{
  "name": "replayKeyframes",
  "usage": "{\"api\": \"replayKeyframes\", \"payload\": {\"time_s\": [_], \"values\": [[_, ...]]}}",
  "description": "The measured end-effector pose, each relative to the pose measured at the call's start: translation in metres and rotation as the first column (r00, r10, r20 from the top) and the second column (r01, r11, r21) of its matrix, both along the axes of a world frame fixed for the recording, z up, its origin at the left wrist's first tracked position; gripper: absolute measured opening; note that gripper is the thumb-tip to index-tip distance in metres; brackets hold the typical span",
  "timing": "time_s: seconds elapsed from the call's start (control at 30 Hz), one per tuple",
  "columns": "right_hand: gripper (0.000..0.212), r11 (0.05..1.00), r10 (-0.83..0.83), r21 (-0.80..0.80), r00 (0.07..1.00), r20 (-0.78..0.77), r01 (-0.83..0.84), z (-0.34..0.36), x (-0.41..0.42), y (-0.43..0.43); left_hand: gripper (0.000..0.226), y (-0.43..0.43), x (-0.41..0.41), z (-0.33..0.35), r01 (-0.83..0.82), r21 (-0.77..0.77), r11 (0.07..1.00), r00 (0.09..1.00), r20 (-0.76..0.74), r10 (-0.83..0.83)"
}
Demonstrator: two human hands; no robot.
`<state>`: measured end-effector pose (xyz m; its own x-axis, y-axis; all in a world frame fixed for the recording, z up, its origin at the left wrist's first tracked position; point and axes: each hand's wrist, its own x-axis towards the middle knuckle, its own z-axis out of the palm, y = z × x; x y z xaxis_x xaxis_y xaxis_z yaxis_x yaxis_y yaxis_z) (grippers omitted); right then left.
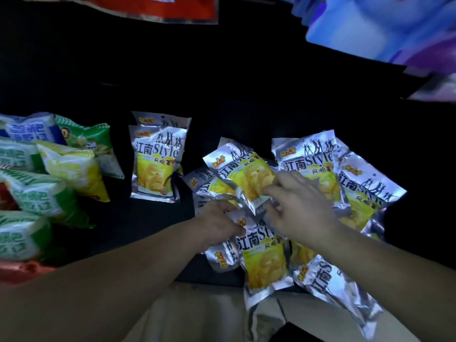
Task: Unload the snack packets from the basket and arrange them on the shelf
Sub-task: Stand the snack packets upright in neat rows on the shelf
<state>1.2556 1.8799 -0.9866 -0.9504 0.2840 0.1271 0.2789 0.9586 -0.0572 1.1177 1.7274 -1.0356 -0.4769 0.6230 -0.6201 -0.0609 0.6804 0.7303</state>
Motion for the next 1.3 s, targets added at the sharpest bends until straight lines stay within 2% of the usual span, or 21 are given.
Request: {"api": "replayKeyframes", "payload": {"time_s": [0.07, 0.13, 0.23, 0.3, 0.4, 0.43, 0.5, 0.57, 0.6, 0.67, 0.73, 0.8, 0.9, 0.97, 1.03, 1.1, 1.17, 1.3], "values": [[0.036, 0.986, 0.081, 0.145, 0.997, -0.011, -0.079, 0.009, 0.004, -0.001, 0.052, -0.006, 0.000, 0.004, -0.052, 0.013, 0.999, 0.998, 0.040, 0.052], [0.046, 0.971, 0.074, 0.221, 0.996, 0.057, -0.085, 0.017, 0.007, 0.000, 0.064, -0.012, -0.002, 0.008, -0.115, 0.025, 0.993, 0.992, 0.060, 0.113], [0.062, 0.988, -0.086, 0.151, 0.955, 0.285, 0.044, 0.018, 0.021, 0.003, 0.070, -0.018, -0.002, 0.013, -0.172, 0.056, 0.983, 0.983, 0.067, 0.168], [0.076, 0.985, -0.171, 0.070, 0.890, 0.423, 0.156, 0.008, 0.034, 0.008, 0.059, -0.019, 0.000, 0.009, -0.208, 0.072, 0.976, 0.977, 0.054, 0.204], [0.091, 0.974, -0.182, -0.039, 0.878, 0.442, 0.221, -0.013, 0.044, 0.017, 0.040, -0.016, 0.004, 0.000, -0.259, 0.088, 0.962, 0.966, 0.027, 0.257], [0.088, 0.963, -0.203, -0.075, 0.883, 0.423, 0.258, -0.017, 0.044, 0.019, 0.040, -0.015, 0.004, -0.002, -0.274, 0.095, 0.957, 0.962, 0.034, 0.272], [0.058, 0.948, -0.236, -0.127, 0.912, 0.336, 0.292, -0.022, 0.042, 0.025, 0.043, -0.013, 0.004, -0.004, -0.299, 0.107, 0.948, 0.954, 0.049, 0.295], [0.025, 0.967, -0.206, -0.105, 0.955, 0.214, 0.232, -0.022, 0.038, 0.030, 0.043, -0.014, 0.003, -0.005, -0.316, 0.095, 0.944, 0.949, 0.047, 0.312], [0.020, 0.977, -0.183, -0.077, 0.968, 0.173, 0.199, -0.020, 0.036, 0.032, 0.043, -0.014, 0.001, -0.005, -0.315, 0.079, 0.946, 0.949, 0.037, 0.313], [0.017, 0.984, -0.162, -0.049, 0.978, 0.133, 0.170, -0.009, 0.032, 0.034, 0.038, -0.016, -0.001, -0.003, -0.304, 0.048, 0.952, 0.953, 0.030, 0.303], [0.018, 0.980, -0.164, -0.093, 0.976, 0.144, 0.178, 0.008, 0.031, 0.031, 0.035, -0.017, -0.003, 0.006, -0.269, 0.017, 0.963, 0.962, 0.057, 0.268], [0.018, 0.941, -0.190, -0.245, 0.963, 0.189, 0.234, 0.027, 0.033, 0.025, 0.033, -0.018, -0.004, 0.022, -0.194, -0.003, 0.981, 0.978, 0.084, 0.193], [0.019, 0.801, -0.189, -0.529, 0.956, 0.222, 0.281, 0.055, 0.033, 0.012, 0.028, -0.020, -0.008, 0.050, -0.072, -0.018, 0.997, 0.996, 0.046, 0.072], [0.016, 0.745, -0.156, -0.609, 0.958, 0.240, 0.274, 0.073, 0.032, 0.001, 0.026, -0.026, -0.008, 0.071, 0.081, -0.050, 0.995, 0.996, 0.028, -0.080], [0.012, 0.734, -0.110, -0.628, 0.958, 0.266, 0.259, 0.088, 0.031, -0.013, 0.029, -0.036, -0.006, 0.090, 0.198, -0.080, 0.977, 0.978, 0.080, -0.191], [0.010, 0.756, -0.056, -0.608, 0.950, 0.308, 0.242, 0.103, 0.032, -0.030, 0.021, -0.050, -0.001, 0.109, 0.271, -0.098, 0.958, 0.959, 0.109, -0.260], [0.009, 0.768, -0.020, -0.605, 0.951, 0.308, 0.212, 0.118, 0.033, -0.045, 0.006, -0.063, -0.001, 0.126, 0.287, -0.109, 0.952, 0.957, 0.072, -0.280], [0.006, 0.698, -0.025, -0.697, 0.978, 0.207, 0.165, 0.144, 0.026, -0.068, 0.020, -0.095, -0.016, 0.160, 0.263, -0.091, 0.960, 0.960, -0.068, -0.270]]}}
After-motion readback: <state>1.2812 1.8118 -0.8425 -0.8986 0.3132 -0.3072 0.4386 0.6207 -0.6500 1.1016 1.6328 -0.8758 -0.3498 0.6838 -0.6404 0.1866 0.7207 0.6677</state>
